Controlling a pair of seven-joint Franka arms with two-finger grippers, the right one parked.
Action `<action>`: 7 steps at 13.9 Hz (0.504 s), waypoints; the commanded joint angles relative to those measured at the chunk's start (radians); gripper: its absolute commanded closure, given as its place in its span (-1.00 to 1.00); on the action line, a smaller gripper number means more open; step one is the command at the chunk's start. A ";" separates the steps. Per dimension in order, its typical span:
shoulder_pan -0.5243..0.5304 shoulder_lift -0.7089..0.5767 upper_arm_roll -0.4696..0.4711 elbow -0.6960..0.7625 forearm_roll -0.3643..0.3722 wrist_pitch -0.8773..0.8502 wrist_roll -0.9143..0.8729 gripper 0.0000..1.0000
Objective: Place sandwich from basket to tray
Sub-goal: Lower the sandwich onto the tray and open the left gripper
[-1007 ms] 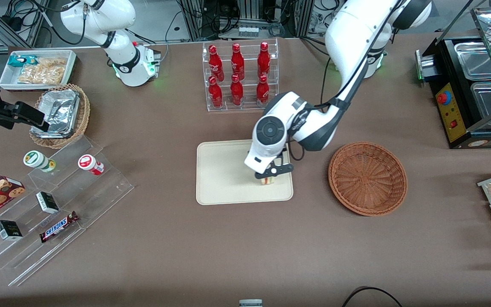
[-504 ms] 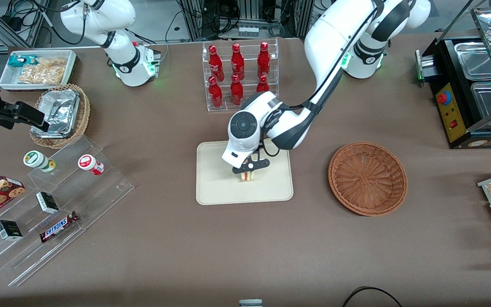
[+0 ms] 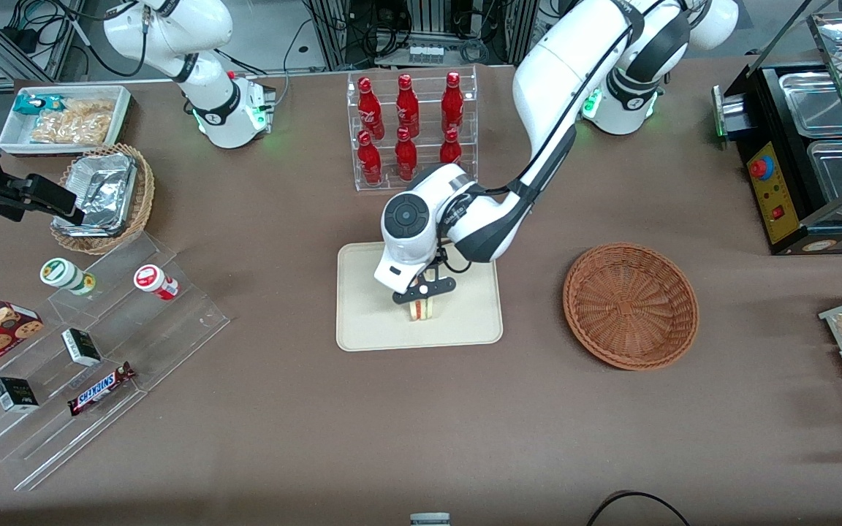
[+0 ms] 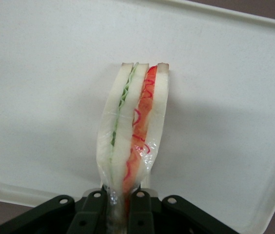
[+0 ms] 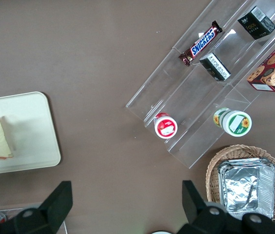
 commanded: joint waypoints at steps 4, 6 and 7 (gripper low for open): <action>-0.017 0.035 0.009 0.064 0.015 -0.007 -0.031 -0.99; -0.007 0.009 0.007 0.064 0.002 -0.019 -0.033 -1.00; -0.008 -0.019 0.009 0.063 0.005 -0.026 -0.031 -1.00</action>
